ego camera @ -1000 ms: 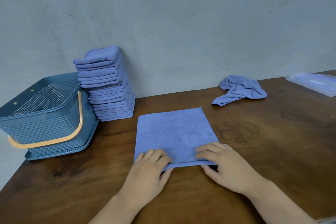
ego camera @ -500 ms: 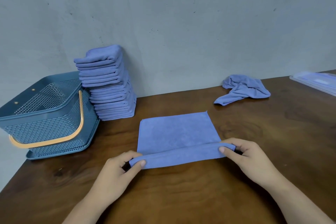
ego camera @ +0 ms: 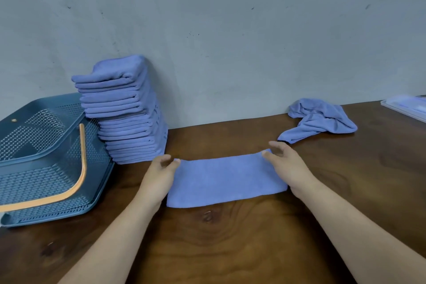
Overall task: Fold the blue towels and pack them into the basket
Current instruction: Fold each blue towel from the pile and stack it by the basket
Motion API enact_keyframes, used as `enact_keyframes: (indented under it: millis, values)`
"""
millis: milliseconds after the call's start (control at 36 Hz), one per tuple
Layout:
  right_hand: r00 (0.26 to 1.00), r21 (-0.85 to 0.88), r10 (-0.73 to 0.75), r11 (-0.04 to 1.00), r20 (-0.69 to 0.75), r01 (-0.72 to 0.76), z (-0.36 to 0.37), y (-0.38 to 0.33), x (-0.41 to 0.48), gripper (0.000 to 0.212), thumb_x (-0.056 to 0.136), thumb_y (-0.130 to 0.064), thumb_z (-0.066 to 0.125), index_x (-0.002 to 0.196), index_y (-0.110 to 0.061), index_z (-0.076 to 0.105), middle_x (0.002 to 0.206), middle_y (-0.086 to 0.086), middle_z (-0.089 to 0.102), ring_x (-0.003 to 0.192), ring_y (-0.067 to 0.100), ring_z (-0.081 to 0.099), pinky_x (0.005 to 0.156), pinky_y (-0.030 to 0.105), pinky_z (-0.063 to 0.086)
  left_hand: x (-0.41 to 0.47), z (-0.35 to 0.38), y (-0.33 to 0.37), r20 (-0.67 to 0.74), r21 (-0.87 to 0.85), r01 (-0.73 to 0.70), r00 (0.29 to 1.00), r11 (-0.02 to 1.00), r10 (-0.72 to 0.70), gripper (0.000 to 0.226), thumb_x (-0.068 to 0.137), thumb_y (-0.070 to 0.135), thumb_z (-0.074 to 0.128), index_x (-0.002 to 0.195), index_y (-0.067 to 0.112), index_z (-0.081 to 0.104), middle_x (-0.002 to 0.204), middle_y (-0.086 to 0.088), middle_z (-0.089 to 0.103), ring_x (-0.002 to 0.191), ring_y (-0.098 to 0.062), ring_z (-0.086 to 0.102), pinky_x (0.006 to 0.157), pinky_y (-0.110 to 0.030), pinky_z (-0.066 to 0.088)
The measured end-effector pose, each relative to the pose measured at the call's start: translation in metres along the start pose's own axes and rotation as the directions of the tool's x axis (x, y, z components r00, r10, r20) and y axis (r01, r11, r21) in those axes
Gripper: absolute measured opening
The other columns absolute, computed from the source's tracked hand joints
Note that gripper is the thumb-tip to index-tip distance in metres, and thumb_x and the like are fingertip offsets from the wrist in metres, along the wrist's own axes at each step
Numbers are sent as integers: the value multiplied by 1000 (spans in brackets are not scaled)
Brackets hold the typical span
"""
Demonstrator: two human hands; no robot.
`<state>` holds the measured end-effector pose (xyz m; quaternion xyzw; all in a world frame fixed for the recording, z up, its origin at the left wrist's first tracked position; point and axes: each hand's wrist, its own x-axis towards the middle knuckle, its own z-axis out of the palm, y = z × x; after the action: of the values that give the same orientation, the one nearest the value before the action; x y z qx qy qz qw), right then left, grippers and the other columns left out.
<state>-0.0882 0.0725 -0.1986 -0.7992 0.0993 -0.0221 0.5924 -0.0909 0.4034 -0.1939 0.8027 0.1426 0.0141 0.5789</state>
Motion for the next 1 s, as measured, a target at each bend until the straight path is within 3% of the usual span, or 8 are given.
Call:
enact_keyframes:
  millis: [83,250,361,444,556,750,833,1000]
  values:
    - [998,-49,-58,997,-10,58,-2,10,-10,41,100,-34,68,135,-52,54,114,-11,68,111,5,61,88,25,45,-13,0,-9,-12,82,-111,994,990,113,39,103,38,65,140,42,53,126,10,66,119,-8,61,92,-26,45]
    - [980,-247,-199,951,-27,186,3,28,-16,30,103,-17,59,112,-43,70,67,-27,57,65,-1,54,68,19,42,-22,3,-26,-34,176,-263,962,949,272,27,102,16,64,110,41,68,107,8,73,91,2,63,83,-23,51]
    - [969,-341,-234,920,-81,193,8,25,-18,34,106,-19,55,129,-41,67,113,-25,64,102,2,61,84,17,42,-27,8,-27,-58,276,-316,937,908,344,36,106,17,58,135,37,64,96,-7,69,70,-4,59,72,-28,52]
    - [967,-447,-243,875,-78,184,9,23,-20,37,108,-18,52,137,-36,65,125,-25,57,105,0,54,85,18,40,-27,6,-27,-41,335,-327,932,884,360,44,107,19,55,149,33,57,127,-3,70,107,-18,67,97,-31,53]
    - [966,-527,-247,833,-81,169,9,25,-16,39,108,-18,49,140,-33,65,140,-18,61,115,6,60,91,23,43,-27,4,-23,-22,393,-332,929,857,369,48,109,18,53,155,31,51,145,24,51,124,5,48,95,-3,33]
    - [960,-727,-277,665,-26,172,10,29,-6,39,110,-25,43,143,-30,63,126,-13,62,94,18,67,75,32,50,-20,3,-30,25,543,-345,918,766,396,51,110,16,49,159,28,46,151,23,48,125,4,50,94,-6,34]
    - [960,-788,-279,595,-14,161,16,24,-7,34,109,-36,43,135,-30,64,116,-9,57,77,22,64,68,38,55,-17,6,-33,32,683,-326,907,654,420,52,111,20,46,162,27,42,160,15,45,128,-12,59,89,-24,46]
    - [949,-942,-314,330,-44,65,16,18,-17,41,108,-51,40,139,-33,59,116,-6,51,69,19,54,51,29,40,-21,13,-33,45,897,-238,886,371,461,64,94,15,71,155,21,51,153,-2,55,110,-23,63,65,-27,55]
